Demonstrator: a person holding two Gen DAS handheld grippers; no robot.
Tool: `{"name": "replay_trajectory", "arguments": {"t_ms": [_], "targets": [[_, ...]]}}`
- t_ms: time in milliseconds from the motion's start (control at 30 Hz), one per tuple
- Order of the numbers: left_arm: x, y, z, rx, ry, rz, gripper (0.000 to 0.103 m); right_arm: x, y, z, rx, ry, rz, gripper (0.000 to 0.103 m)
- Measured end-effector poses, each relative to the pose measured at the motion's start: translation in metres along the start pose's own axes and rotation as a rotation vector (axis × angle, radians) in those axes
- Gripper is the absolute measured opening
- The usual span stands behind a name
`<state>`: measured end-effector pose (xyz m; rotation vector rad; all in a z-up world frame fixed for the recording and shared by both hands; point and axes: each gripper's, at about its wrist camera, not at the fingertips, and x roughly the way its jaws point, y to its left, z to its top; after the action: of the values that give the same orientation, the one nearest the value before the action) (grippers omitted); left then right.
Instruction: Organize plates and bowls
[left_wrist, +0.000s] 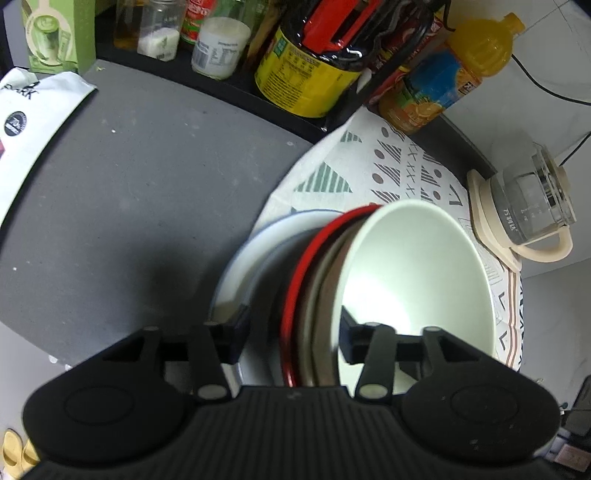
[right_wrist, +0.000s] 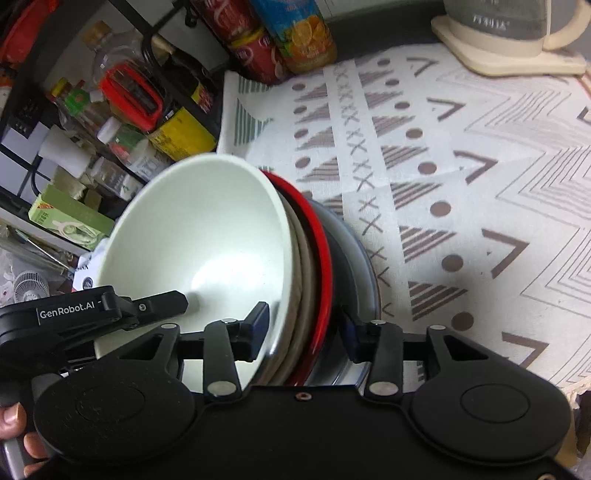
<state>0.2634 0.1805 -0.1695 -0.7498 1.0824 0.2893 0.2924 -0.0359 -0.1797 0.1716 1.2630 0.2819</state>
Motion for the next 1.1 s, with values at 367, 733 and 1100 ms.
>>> {"name": "replay_trajectory", "arguments": {"t_ms": [367,733,1100], "targets": [[-0.029,-0.001,-0.001,0.095,-0.058,0.003,0.081,-0.042,0.007,-0.008,0.033,-0.165,-0.056,0.082],[-0.058,-0.008,-0.010,0.248,-0.097,-0.028,0.082,-0.094,0.000,-0.046,0.140,-0.320,-0.150,0.089],[-0.091,-0.012,-0.028,0.315,-0.149,-0.053,0.085,-0.134,0.008,-0.079,0.110,-0.405,-0.213,0.096]]}}
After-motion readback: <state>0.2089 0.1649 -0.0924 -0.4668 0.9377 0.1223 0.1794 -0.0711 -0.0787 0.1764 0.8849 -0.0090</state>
